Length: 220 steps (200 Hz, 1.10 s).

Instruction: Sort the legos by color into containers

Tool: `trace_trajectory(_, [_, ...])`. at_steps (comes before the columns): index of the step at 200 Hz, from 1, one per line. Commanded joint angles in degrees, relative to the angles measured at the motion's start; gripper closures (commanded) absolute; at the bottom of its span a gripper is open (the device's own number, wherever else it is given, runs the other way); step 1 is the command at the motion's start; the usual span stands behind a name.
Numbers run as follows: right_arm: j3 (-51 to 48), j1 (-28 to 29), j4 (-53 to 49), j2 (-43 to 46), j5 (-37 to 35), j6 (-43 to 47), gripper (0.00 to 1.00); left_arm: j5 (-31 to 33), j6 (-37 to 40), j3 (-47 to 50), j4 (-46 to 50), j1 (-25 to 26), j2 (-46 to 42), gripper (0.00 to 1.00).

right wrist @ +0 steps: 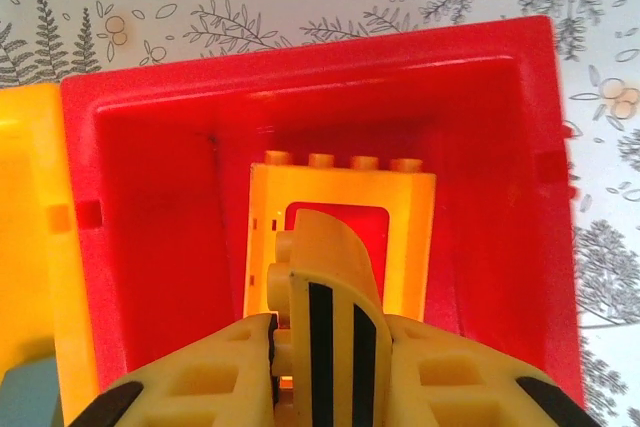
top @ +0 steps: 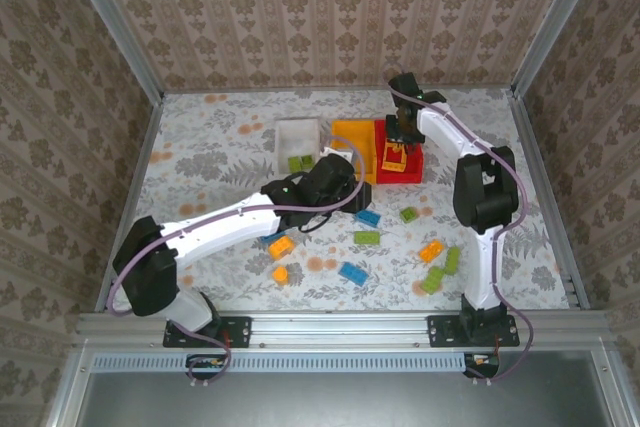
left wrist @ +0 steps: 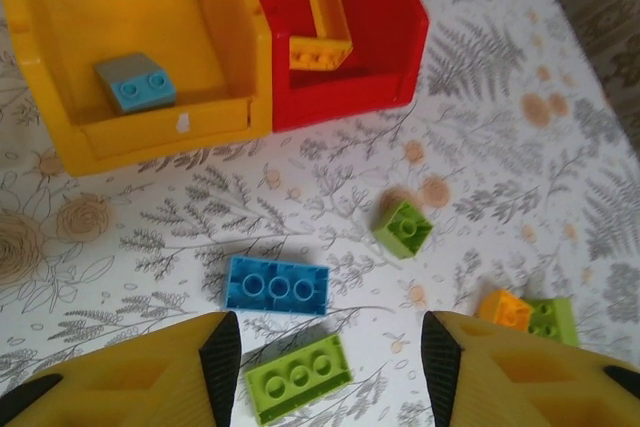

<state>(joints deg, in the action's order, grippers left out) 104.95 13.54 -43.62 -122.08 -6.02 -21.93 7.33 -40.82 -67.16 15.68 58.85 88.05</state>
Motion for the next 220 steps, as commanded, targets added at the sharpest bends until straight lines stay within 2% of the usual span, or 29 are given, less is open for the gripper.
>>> trace_trajectory(1, [3.50, 0.15, -3.64, -2.01, 1.27, -2.25, 0.73, 2.58, 1.72, -1.14, 4.49, 0.23, 0.01, 0.45])
trace_trajectory(27, [3.51, 0.17, -3.27, -2.39, 2.26, -2.86, 0.63, 6.87, 1.91, -1.17, 11.64, -0.02, -1.16, 0.43])
trace_trajectory(54, [3.18, 0.40, -3.14, -0.34, 2.96, -2.86, 0.51, 8.90, 1.36, 0.63, 19.41, -2.49, -3.40, 0.42])
trace_trajectory(82, [2.53, 1.21, -2.52, 4.34, 3.17, -2.31, 0.50, 7.86, 2.71, 4.73, 24.27, -8.32, -6.58, 0.42])
trace_trajectory(112, [-1.32, 3.40, -0.42, 12.70, 3.09, -2.13, 0.50, 5.09, 9.10, 8.56, 24.27, -15.86, -8.20, 0.37])
trace_trajectory(154, [-19.01, 8.51, 8.55, 29.67, 6.10, -5.81, 0.43, 4.76, 17.71, 7.65, 21.98, -22.91, -2.21, 0.31])
trace_trajectory(187, [-32.64, 14.01, 14.28, 40.47, 8.88, -10.63, 0.38, 4.36, 20.97, 4.19, 20.54, -24.96, 5.89, 0.29])
trace_trajectory(220, [-40.23, 18.15, 15.86, 47.54, 9.70, -14.60, 0.36, 2.36, 22.66, 2.17, 18.07, -26.93, 10.64, 0.26])
